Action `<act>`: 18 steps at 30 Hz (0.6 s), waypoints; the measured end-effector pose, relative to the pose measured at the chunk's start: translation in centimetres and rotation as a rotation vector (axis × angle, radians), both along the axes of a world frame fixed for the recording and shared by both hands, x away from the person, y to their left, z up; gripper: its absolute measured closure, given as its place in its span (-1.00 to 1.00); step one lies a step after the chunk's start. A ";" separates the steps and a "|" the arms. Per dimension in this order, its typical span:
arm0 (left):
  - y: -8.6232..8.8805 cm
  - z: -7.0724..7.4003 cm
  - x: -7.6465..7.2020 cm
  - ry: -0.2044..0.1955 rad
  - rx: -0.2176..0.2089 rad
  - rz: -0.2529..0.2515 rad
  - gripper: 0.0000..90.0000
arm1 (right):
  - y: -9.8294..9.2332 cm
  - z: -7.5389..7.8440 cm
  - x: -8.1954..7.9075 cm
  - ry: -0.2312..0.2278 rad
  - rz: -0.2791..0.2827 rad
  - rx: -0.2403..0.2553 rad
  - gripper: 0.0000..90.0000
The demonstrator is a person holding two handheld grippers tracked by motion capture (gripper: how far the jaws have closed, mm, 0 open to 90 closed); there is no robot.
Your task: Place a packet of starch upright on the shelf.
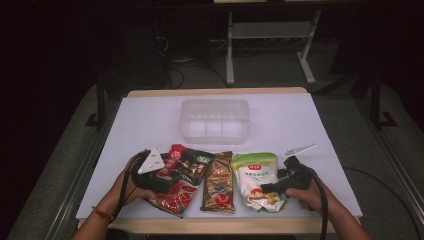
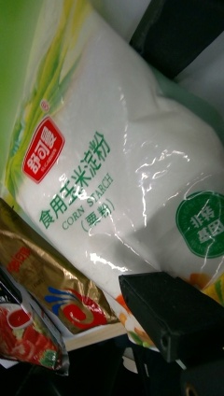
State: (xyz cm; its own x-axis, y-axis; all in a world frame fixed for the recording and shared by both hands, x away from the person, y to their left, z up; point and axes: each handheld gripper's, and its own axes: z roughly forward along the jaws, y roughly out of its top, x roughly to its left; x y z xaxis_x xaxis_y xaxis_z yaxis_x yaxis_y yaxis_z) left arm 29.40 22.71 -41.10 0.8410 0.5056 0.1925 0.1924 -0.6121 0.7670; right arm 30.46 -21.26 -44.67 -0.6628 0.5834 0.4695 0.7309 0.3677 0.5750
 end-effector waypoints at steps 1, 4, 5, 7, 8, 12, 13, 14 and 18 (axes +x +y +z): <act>-0.2 0.1 0.2 0.005 -0.003 -0.003 -0.62 | 0.0 0.0 0.0 0.000 0.000 0.000 -0.97; -1.3 0.2 0.4 0.002 -0.001 -0.023 -0.62 | 0.4 -0.2 0.2 0.016 0.021 0.026 -0.90; -1.7 0.3 0.4 -0.001 0.003 -0.032 -0.62 | 0.5 -0.2 0.2 0.014 0.027 0.025 -0.82; -2.9 0.3 0.3 -0.016 0.026 -0.059 -0.62 | 0.9 -0.2 0.2 0.016 0.046 0.052 -0.44; -3.1 0.3 0.3 -0.014 0.029 -0.062 -0.62 | 1.1 -0.2 0.3 0.025 0.049 0.057 -0.29; -3.6 0.1 0.1 -0.011 0.040 -0.071 -0.62 | 1.2 0.1 0.2 -0.012 0.056 0.069 0.12; -3.6 0.0 0.1 -0.008 0.036 -0.070 -0.62 | 1.1 0.2 0.2 -0.027 0.059 0.066 0.26; -3.6 0.0 0.1 -0.005 0.034 -0.067 -0.62 | 1.0 0.3 0.1 -0.034 0.058 0.069 0.36; -3.2 0.1 0.2 0.005 0.014 -0.058 -0.62 | 1.1 0.9 -0.3 -0.091 0.070 0.065 0.58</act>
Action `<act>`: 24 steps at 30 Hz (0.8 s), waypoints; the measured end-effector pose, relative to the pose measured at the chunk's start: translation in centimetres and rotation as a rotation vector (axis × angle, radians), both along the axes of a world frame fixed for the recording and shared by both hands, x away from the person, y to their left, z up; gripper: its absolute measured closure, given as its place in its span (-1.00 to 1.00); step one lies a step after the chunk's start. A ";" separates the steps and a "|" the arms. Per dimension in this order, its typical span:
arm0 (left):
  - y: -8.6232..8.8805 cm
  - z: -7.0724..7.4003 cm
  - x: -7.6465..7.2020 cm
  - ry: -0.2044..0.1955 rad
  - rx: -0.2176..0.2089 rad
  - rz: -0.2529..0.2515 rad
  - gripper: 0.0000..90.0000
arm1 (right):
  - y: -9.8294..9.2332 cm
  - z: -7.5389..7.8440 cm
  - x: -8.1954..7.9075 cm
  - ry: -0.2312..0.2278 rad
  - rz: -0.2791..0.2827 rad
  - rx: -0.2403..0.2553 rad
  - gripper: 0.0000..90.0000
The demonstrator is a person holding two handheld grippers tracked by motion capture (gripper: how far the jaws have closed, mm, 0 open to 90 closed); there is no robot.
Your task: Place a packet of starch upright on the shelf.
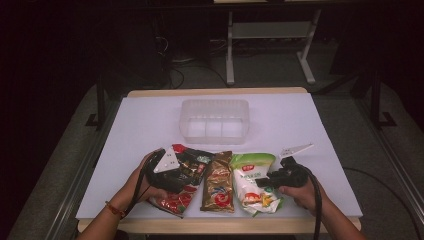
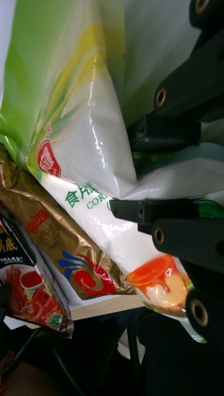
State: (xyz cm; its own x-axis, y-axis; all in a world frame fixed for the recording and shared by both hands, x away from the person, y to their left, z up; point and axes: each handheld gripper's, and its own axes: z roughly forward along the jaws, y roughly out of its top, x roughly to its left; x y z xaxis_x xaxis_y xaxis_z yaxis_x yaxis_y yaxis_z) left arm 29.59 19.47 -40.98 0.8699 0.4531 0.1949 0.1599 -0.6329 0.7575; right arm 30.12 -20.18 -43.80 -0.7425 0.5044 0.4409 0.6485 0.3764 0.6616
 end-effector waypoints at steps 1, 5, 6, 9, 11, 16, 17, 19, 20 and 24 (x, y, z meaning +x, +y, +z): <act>0.1 0.0 0.0 0.006 -0.012 0.003 -0.62 | 0.0 0.0 0.0 0.000 0.000 0.000 0.58; 0.5 0.1 0.3 0.038 -0.060 0.015 -0.62 | 0.3 0.8 -0.7 -0.064 0.013 -0.020 0.70; 0.6 0.1 0.3 0.051 -0.070 0.019 -0.61 | 0.4 1.3 -1.1 -0.097 0.015 -0.020 0.73; 0.7 0.3 0.0 0.068 -0.098 0.010 -0.61 | 0.5 2.0 -1.8 -0.149 0.017 -0.019 0.76; 0.8 0.5 -0.2 0.063 -0.107 0.002 -0.61 | 0.5 2.2 -2.0 -0.165 0.022 -0.024 0.77; 1.5 0.8 -0.2 0.057 -0.113 0.030 -0.56 | 0.2 3.5 -2.7 -0.245 0.010 -0.028 0.81; 1.7 0.8 -0.1 0.058 -0.121 0.034 -0.56 | 0.2 3.5 -2.7 -0.245 0.010 -0.028 0.81; 1.9 0.7 -0.1 0.075 -0.141 0.039 -0.56 | 0.2 3.5 -2.7 -0.255 0.009 -0.031 0.81; 1.9 0.7 -0.1 0.075 -0.141 0.039 -0.56 | 0.2 3.5 -2.7 -0.260 0.003 -0.029 0.81; 0.9 0.4 -0.1 0.101 -0.144 0.009 -0.51 | 0.5 3.7 -2.9 -0.293 -0.009 -0.028 0.81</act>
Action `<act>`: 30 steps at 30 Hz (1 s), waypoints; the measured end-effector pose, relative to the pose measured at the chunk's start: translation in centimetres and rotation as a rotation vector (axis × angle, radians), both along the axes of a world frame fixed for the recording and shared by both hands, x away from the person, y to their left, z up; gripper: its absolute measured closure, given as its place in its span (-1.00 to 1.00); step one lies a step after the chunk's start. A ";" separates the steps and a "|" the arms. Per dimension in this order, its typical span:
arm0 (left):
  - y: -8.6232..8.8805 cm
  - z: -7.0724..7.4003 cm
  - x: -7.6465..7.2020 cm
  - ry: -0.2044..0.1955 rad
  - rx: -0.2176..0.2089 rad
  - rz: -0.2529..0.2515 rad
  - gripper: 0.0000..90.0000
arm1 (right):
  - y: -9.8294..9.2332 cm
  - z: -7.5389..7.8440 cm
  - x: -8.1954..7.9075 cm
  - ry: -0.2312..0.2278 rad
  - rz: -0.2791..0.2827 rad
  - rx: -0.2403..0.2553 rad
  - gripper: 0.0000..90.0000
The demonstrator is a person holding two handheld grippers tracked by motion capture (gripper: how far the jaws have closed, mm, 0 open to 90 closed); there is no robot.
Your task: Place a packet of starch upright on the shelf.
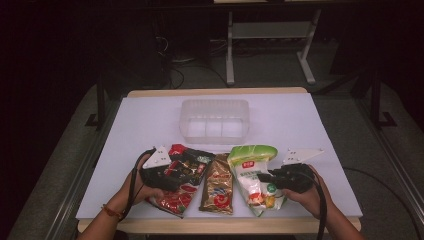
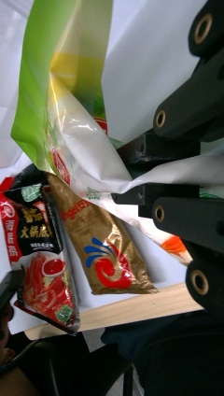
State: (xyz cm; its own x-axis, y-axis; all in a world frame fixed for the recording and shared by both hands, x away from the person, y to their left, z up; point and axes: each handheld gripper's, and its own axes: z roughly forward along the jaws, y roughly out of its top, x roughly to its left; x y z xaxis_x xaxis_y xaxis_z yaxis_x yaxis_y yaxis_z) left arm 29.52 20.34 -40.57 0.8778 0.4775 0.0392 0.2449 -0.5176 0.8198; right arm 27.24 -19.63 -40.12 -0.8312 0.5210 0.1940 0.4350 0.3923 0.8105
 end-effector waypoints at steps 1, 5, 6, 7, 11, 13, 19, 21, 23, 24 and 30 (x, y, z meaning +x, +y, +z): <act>-0.5 0.0 0.1 0.003 0.008 -0.013 -0.51 | 0.0 0.0 0.0 0.000 0.000 0.000 0.81; -2.3 0.1 0.8 0.043 -0.001 -0.059 -0.51 | 0.3 0.4 -0.2 -0.033 -0.004 0.018 0.82; -2.8 0.2 0.9 0.036 0.009 -0.072 -0.50 | 0.3 0.5 -0.2 -0.043 -0.004 0.022 0.82; -3.2 0.2 0.9 0.037 0.012 -0.083 -0.50 | 0.4 0.6 -0.2 -0.052 -0.006 0.024 0.82; -4.5 0.1 0.6 0.016 0.025 -0.117 -0.50 | 0.6 0.8 -0.3 -0.084 -0.018 0.033 0.82; -4.7 -0.1 0.6 0.015 0.024 -0.118 -0.50 | 0.6 0.9 -0.2 -0.096 -0.027 0.040 0.82; -5.0 -0.3 0.4 0.018 0.043 -0.118 -0.50 | 1.2 1.1 -0.1 -0.136 -0.039 0.043 0.82; -4.4 0.0 0.2 0.005 0.048 -0.107 -0.51 | 1.2 1.2 -0.1 -0.140 -0.050 0.046 0.82; -3.5 0.4 0.2 0.002 0.035 -0.088 -0.52 | 1.4 1.3 0.0 -0.154 -0.060 0.044 0.82; -2.5 0.8 0.0 -0.006 0.028 -0.066 -0.53 | 1.4 1.3 0.0 -0.162 -0.064 0.043 0.82; 0.5 1.2 -0.5 -0.049 0.015 -0.007 -0.54 | 1.5 1.5 0.1 -0.200 -0.097 0.034 0.82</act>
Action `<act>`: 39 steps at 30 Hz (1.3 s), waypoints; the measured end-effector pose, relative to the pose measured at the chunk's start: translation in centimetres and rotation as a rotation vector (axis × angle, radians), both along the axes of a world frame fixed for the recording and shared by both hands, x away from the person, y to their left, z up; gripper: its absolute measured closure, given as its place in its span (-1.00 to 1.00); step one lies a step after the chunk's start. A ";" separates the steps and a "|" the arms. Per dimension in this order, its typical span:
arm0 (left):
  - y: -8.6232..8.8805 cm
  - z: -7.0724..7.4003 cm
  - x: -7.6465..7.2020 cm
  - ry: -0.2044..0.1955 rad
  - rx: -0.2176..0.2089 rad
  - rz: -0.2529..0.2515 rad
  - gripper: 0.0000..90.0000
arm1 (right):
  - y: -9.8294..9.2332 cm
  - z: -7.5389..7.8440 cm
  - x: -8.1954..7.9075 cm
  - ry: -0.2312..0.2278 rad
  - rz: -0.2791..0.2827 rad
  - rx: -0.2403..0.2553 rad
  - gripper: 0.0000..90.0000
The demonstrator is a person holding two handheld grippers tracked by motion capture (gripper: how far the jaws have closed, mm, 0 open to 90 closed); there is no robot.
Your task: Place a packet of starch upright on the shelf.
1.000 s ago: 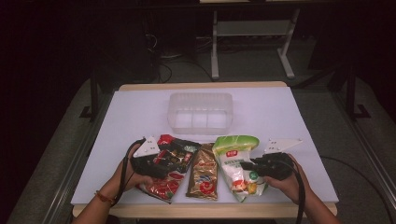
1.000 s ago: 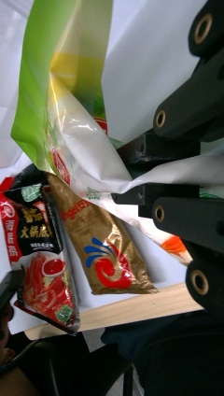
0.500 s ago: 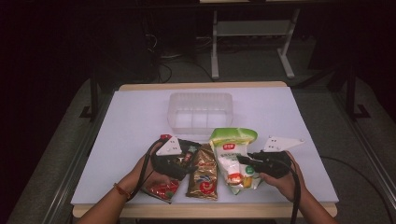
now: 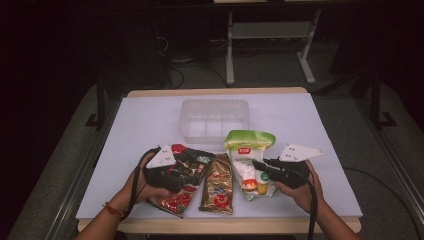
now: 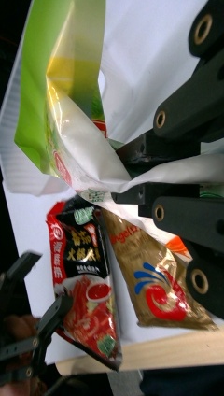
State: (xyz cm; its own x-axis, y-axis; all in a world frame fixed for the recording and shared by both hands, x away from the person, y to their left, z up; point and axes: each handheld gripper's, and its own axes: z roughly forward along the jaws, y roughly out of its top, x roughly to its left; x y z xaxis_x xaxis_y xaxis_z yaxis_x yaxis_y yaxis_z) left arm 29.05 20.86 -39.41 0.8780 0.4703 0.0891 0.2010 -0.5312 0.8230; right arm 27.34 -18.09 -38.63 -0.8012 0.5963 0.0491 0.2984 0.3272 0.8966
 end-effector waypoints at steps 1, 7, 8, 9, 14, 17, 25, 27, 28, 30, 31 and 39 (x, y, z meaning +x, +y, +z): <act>0.6 0.0 -0.1 -0.002 0.000 0.009 -0.54 | 0.1 0.1 0.0 -0.007 -0.007 -0.003 0.82; 5.2 -0.1 -0.8 -0.042 -0.013 0.112 -0.55 | 0.7 0.4 0.5 -0.046 -0.046 -0.008 0.82; 5.8 -0.1 -0.8 -0.045 -0.010 0.129 -0.55 | 0.7 0.4 0.6 -0.047 -0.055 -0.005 0.82; 6.4 -0.2 -0.9 -0.048 -0.015 0.146 -0.55 | 0.8 0.5 0.8 -0.056 -0.061 -0.004 0.82; 9.0 -1.0 -1.4 -0.051 -0.025 0.219 -0.55 | 1.4 1.0 1.3 -0.082 -0.082 -0.007 0.82; 9.6 -1.4 -1.5 -0.050 -0.026 0.231 -0.55 | 1.6 1.3 1.5 -0.094 -0.093 -0.001 0.82; 11.2 -3.0 -1.9 -0.033 -0.053 0.280 -0.55 | 2.0 2.2 2.4 -0.144 -0.139 0.026 0.83; 11.6 -3.6 -2.0 -0.019 -0.050 0.294 -0.55 | 2.1 2.5 2.8 -0.154 -0.155 0.031 0.83; 11.6 -3.6 -2.0 -0.019 -0.050 0.294 -0.55 | 2.1 2.5 2.8 -0.154 -0.155 0.031 0.83; 11.8 -3.8 -2.0 -0.011 -0.061 0.302 -0.55 | 2.3 2.8 3.2 -0.164 -0.167 0.040 0.83; 12.0 -3.9 -1.9 -0.009 -0.062 0.304 -0.55 | 2.5 2.9 3.4 -0.173 -0.172 0.042 0.83; 12.3 -4.1 -2.1 -0.008 -0.089 0.314 -0.55 | 4.0 3.8 5.7 -0.239 -0.220 0.028 0.83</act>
State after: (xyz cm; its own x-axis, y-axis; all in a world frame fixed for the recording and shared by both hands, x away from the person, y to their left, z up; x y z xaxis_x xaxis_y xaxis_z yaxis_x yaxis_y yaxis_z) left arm 26.94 33.17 -43.51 0.6880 0.7245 0.0417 0.3369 -0.3698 0.8659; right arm 33.03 -14.09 -34.80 -0.6438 0.7579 -0.1054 0.1396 0.2518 0.9576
